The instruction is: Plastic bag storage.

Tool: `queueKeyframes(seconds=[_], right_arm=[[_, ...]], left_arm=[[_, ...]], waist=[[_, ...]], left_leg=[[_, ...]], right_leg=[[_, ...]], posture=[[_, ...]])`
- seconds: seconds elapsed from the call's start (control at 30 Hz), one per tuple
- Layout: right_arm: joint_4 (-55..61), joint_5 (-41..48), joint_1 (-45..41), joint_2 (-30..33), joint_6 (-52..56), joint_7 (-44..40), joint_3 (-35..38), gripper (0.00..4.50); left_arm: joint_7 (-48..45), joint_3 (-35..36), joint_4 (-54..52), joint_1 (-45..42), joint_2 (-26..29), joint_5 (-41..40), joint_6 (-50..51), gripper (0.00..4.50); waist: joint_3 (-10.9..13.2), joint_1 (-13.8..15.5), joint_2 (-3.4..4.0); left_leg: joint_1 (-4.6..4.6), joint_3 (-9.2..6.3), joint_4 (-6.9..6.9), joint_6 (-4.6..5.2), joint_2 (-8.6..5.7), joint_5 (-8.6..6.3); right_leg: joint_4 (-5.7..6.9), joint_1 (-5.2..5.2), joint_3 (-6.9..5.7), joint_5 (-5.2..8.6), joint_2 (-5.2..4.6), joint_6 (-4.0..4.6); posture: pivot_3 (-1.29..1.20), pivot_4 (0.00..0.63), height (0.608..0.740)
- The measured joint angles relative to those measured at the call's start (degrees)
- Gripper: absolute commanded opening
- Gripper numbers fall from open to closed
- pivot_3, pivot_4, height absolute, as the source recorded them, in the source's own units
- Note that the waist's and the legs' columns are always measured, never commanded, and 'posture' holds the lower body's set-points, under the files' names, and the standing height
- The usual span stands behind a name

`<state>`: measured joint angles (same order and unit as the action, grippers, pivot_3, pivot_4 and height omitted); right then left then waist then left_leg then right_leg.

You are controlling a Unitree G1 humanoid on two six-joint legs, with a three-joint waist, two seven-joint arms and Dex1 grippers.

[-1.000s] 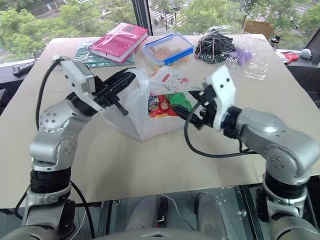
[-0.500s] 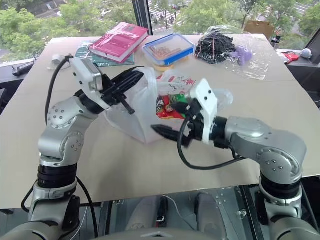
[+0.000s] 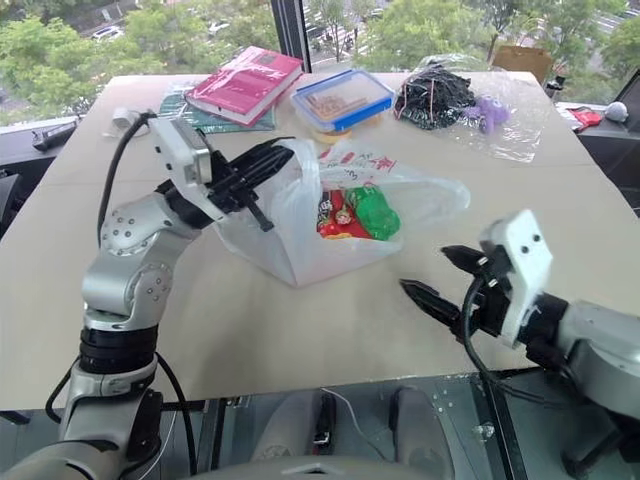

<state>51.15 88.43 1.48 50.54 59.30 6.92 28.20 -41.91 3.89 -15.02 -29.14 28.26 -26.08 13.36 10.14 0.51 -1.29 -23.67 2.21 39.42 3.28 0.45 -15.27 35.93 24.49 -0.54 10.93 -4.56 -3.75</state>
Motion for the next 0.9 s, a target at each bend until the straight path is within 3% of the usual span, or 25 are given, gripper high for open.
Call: queueKeyframes(seconds=[0.43,0.47,0.5,0.73,0.83,0.9], right_arm=[[-12.0,-4.8,-16.1,-3.8,-8.8,7.5,-12.7,4.42],[-12.1,-5.1,-16.3,-3.8,-8.9,7.5,-12.8,3.91],[-12.4,-5.3,-16.4,-3.8,-9.1,7.3,-12.8,3.7],[-13.4,-3.9,-16.4,-1.8,-9.4,4.6,-12.4,0.25],[-14.5,0.4,-17.3,-0.9,-9.5,2.8,-11.7,0.06],[-17.9,7.0,-23.1,-0.8,-10.5,1.6,-11.5,0.06]], left_arm=[[0.5,0.0,-0.9,0.6,-0.4,0.1,0.8,0.0],[0.7,0.0,-1.4,0.8,-0.4,0.1,1.0,0.0],[1.0,0.0,-1.8,1.1,-0.4,0.1,1.1,0.0],[2.9,0.3,-2.4,0.9,-0.5,0.0,1.5,0.0],[4.8,1.0,-1.7,-2.0,-1.6,-1.1,2.8,0.0],[8.7,3.3,2.2,-9.6,-3.8,-3.3,5.4,0.0]], waist=[[0.0,0.3,-0.02],[0.0,0.3,-0.02],[0.0,0.3,-0.02],[0.0,0.2,-0.01],[0.0,0.3,-0.02],[0.1,0.3,-0.05]], left_leg=[[-0.15,0.05,0.07,0.07,0.04,-0.04],[-0.15,0.05,0.07,0.08,0.05,-0.04],[-0.15,0.05,0.07,0.08,0.05,-0.05],[-0.1,0.06,0.07,0.1,0.06,-0.05],[-0.12,0.04,0.08,0.1,0.05,-0.05],[-0.17,0.01,0.19,0.1,0.04,-0.05]], right_leg=[[-0.1,0.07,0.06,-0.04,0.01,-0.06],[-0.1,0.07,0.06,-0.04,0.01,-0.06],[-0.1,0.07,0.06,-0.04,0.01,-0.06],[-0.06,0.05,0.06,-0.04,0.01,-0.06],[-0.05,0.05,0.06,-0.04,0.01,-0.06],[-0.04,0.06,0.05,-0.1,0.03,-0.13]], posture=[[0.0,0.15,0.74],[0.0,0.15,0.74],[0.0,0.15,0.74],[0.0,0.15,0.74],[0.0,0.15,0.74],[0.0,0.15,0.74]])
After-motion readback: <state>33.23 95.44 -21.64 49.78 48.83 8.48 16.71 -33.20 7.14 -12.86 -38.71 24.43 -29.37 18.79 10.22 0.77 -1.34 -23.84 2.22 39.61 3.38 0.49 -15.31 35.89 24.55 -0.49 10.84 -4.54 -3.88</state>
